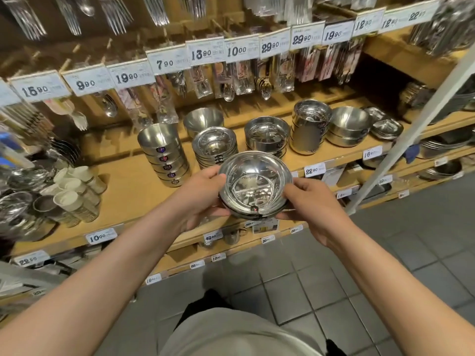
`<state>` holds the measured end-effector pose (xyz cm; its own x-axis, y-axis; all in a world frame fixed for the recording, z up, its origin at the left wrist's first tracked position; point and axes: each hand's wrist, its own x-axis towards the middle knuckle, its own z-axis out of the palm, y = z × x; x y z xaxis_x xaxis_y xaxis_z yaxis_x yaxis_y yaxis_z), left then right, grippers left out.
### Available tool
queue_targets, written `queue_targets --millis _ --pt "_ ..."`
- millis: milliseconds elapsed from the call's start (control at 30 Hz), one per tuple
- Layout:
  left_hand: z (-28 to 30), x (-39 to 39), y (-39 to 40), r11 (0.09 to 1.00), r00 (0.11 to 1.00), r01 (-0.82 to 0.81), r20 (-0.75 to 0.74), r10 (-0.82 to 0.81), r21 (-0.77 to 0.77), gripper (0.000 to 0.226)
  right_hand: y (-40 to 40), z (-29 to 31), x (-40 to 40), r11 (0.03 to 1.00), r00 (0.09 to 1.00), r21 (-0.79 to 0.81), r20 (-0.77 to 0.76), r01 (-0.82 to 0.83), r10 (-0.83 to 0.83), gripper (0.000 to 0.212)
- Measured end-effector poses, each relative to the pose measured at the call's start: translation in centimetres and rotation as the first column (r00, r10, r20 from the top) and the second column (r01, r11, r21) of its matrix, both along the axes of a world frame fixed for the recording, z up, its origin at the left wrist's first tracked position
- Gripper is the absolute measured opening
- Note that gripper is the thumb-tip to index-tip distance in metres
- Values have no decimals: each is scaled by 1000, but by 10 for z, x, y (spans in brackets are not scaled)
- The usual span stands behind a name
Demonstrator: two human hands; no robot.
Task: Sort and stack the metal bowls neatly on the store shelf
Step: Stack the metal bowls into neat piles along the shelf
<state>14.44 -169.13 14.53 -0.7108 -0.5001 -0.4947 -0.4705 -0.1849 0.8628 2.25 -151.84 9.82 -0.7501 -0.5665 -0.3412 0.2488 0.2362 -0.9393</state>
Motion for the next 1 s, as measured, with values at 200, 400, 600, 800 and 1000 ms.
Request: queue_targets --millis 200,400,600,800,1000 --pt "-8 -1 -29 997 998 -65 7 65 47 36 -33 -3 -15 1000 1000 -15 2 -23 23 23" --pt "-18 -20 -75 998 999 -50 4 50 34 41 -74 -2 -41 999 999 8 -6 -48 48 22" --pt "-24 -57 -115 999 999 -49 -4 49 8 42 -109 1 -78 997 999 68 -32 -31 33 24" --pt "-28 -86 -136 992 993 -106 52 110 -72 41 -144 -1 -106 994 996 98 -60 -57 63 27" --pt "-41 -98 -147 918 933 -345 37 358 -193 21 -176 -7 -129 978 985 177 -109 -109 130 25"
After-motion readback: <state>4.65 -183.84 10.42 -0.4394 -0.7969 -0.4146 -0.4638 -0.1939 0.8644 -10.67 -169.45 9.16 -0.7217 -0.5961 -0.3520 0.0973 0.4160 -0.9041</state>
